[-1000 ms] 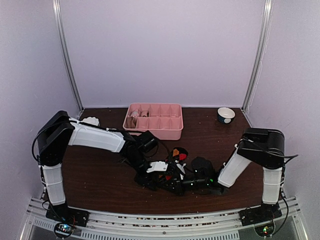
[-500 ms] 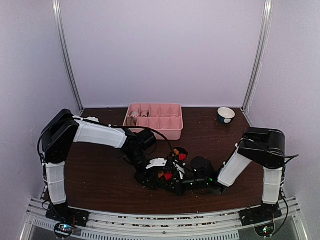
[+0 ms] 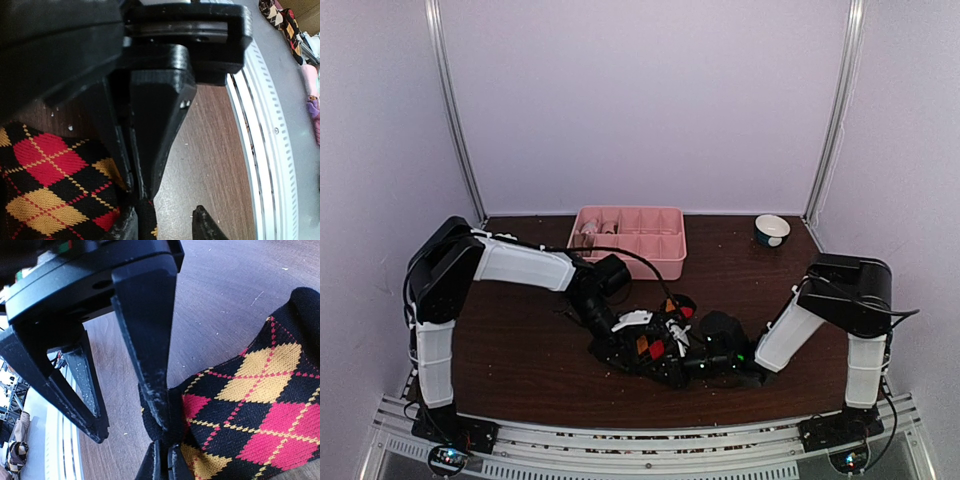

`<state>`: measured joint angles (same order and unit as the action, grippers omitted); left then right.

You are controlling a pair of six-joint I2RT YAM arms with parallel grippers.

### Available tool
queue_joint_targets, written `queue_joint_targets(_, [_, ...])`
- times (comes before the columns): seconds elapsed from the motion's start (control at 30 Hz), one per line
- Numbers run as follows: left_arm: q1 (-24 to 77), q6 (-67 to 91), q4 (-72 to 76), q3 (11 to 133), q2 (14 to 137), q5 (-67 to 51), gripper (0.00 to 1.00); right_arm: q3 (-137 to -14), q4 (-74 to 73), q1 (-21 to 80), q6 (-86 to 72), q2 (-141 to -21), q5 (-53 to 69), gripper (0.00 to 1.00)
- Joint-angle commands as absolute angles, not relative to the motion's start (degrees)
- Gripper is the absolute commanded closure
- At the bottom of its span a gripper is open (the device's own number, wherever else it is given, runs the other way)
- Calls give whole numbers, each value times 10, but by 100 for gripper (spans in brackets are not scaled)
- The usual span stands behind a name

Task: Roll the socks
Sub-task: Roll the sock at the center of the board.

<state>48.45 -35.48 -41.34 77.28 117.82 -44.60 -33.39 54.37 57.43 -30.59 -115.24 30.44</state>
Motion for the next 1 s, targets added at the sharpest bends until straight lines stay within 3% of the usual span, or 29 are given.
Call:
queue_joint_targets(0.0, [471, -343, -426, 767, 1206, -407, 59, -300, 335, 574, -281, -1227, 284, 100])
queue_joint_targets(0.13, [470, -335, -410, 755, 1208, -391, 57, -296, 339, 574, -281, -1228, 286, 100])
queue_joint_targets(0.27, [468, -310, -379, 743, 1204, -369, 64, -290, 345, 574, -281, -1225, 287, 100])
queue_joint_targets(0.47, [464, -302, -387, 755, 1224, -344, 100, -284, 350, 574, -278, -1223, 290, 100])
queue_joint_targets(0.67, [438, -298, -404, 753, 1227, -368, 100, -273, 347, 574, -265, -1209, 282, 98])
queue_joint_targets(0.83, [433, -300, -396, 738, 1213, -396, 100, -275, 344, 575, -274, -1198, 275, 84])
queue_joint_targets(0.97, [436, -299, -385, 735, 1210, -378, 100, -262, 363, 575, -306, -1173, 260, 62])
